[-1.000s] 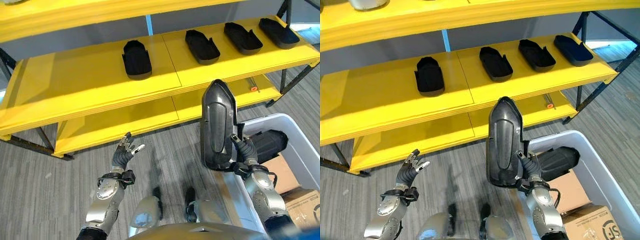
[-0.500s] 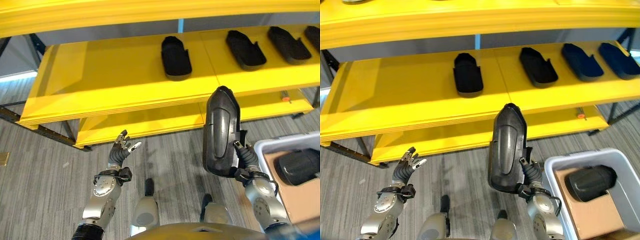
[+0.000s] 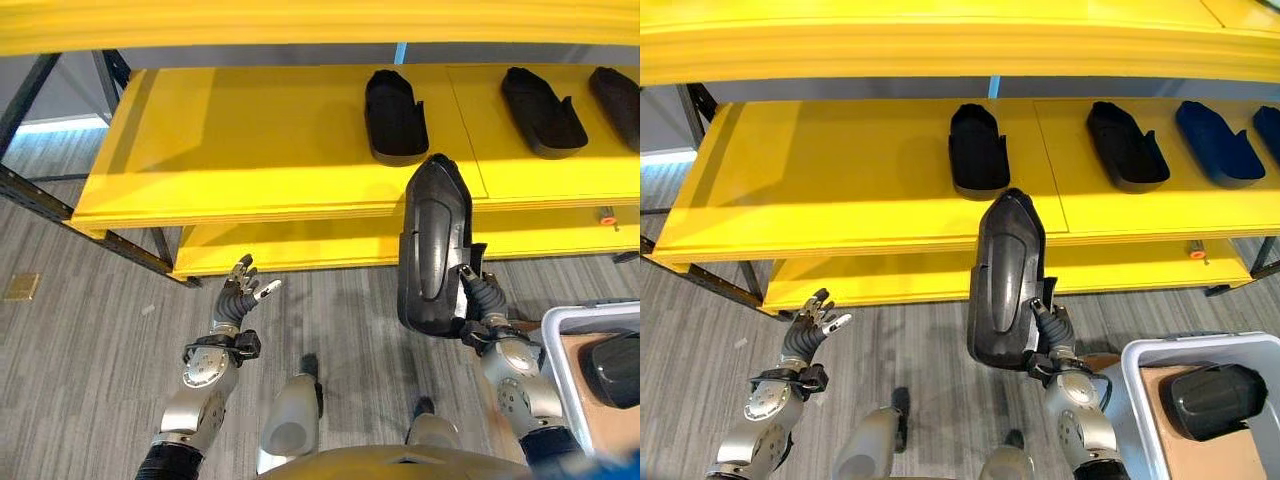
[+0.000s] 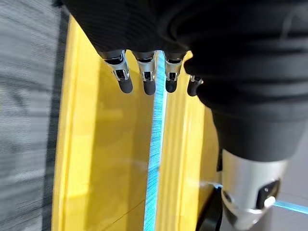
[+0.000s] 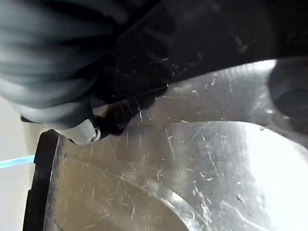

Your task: Move parts from the plastic box to the shelf.

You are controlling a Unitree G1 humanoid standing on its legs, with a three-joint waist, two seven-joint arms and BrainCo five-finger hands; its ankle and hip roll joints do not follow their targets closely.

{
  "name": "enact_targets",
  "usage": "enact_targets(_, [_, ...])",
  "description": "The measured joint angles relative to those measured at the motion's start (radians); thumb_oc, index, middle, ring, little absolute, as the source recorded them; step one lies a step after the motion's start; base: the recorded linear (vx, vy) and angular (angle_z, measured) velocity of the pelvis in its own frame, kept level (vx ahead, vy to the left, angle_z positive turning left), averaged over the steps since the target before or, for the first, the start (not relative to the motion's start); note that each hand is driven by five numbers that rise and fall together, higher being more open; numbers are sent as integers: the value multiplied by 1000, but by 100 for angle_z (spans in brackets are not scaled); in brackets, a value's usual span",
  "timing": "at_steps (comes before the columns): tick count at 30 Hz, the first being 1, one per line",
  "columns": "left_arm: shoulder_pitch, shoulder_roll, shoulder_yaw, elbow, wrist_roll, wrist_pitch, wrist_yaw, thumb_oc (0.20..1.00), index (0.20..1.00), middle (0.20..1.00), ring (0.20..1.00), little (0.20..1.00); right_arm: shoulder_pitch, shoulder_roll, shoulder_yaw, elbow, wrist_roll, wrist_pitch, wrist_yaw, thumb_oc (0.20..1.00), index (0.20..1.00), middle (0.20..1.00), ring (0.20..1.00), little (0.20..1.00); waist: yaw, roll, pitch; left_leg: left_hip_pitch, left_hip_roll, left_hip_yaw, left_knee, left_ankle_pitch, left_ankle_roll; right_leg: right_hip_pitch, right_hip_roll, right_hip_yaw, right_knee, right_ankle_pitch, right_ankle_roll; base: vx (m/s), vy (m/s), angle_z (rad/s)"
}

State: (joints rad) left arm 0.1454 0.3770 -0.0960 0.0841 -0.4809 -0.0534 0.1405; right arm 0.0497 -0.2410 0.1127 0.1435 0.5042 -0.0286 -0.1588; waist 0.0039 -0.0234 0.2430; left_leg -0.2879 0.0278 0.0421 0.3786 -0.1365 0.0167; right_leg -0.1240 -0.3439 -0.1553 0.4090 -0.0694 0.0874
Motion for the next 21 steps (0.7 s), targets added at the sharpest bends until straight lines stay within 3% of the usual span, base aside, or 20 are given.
enact_targets(2, [2, 18, 3, -1, 1, 0, 1, 1000, 1000, 1000, 1000, 1000, 12, 10, 35, 1, 0, 3, 6, 200, 200, 200, 200, 200, 12, 1, -1, 45, -15, 30, -49, 8, 24, -26, -29, -50, 26, 0, -7, 117, 11, -41])
enact_targets(4, [11, 22, 16, -1, 0, 0, 5, 1000, 1000, 1000, 1000, 1000, 4, 16, 59, 2, 0, 2, 28, 200, 200, 200, 200, 200, 8, 11, 4, 104, -17, 36, -142, 44, 37, -19, 13, -87, -96, -12, 18, 159, -90, -39])
enact_targets(6, [10, 9, 28, 9, -1, -1, 18, 1000, 1000, 1000, 1000, 1000, -21, 14, 69, 10, 0, 4, 36, 200, 200, 200, 200, 200, 7, 25, 17, 141, -6, 58, -221, 86, 37, -34, 57, -112, -263, 17, 57, 138, -112, -28])
enact_targets(7, [8, -2, 28, 20, -1, 0, 18, 1000, 1000, 1000, 1000, 1000, -18, 9, 69, 9, 0, 4, 38, 200, 200, 200, 200, 200, 4, 14, 24, 178, -22, 74, -265, 109, 35, -40, 55, -129, -338, 71, 69, 141, -146, -1])
enact_targets(9, [18, -14, 25, 16, -1, -2, 17, 1000, 1000, 1000, 1000, 1000, 11, 5, 69, 8, -1, 7, 39, 200, 200, 200, 200, 200, 0, -14, 20, 217, -46, 64, -280, 104, 30, -22, 55, -118, -350, 92, 72, 141, -184, 31])
enact_targets(11, [37, -15, 19, 13, -1, -2, 11, 1000, 1000, 1000, 1000, 1000, 43, 3, 69, 10, 0, 10, 42, 200, 200, 200, 200, 200, -5, -56, 6, 235, -63, 27, -290, 87, 6, 23, 74, -93, -360, 131, 48, 145, -215, 53])
enact_targets(12, [43, -16, 19, 11, -1, -2, 10, 1000, 1000, 1000, 1000, 1000, 43, -1, 69, 10, -1, 12, 44, 200, 200, 200, 200, 200, -4, -58, 7, 237, -59, 23, -293, 86, 3, 27, 75, -110, -364, 149, 44, 129, -187, 27])
enact_targets(18, [102, -27, 18, -8, -1, -1, 9, 1000, 1000, 1000, 1000, 1000, 28, -32, 22, 9, -18, 14, 46, 200, 200, 200, 200, 200, -2, -23, -1, 258, 45, 1, -326, 96, -57, 54, 176, -163, -374, 139, -27, 89, -136, 5])
enact_targets(21, [80, -41, 18, -10, -1, 0, 9, 1000, 1000, 1000, 1000, 1000, 19, -54, 13, 9, -18, 14, 43, 200, 200, 200, 200, 200, -10, -18, -2, 284, 64, -1, -348, 102, -70, 71, 195, -166, -373, 124, -38, 51, -91, -2])
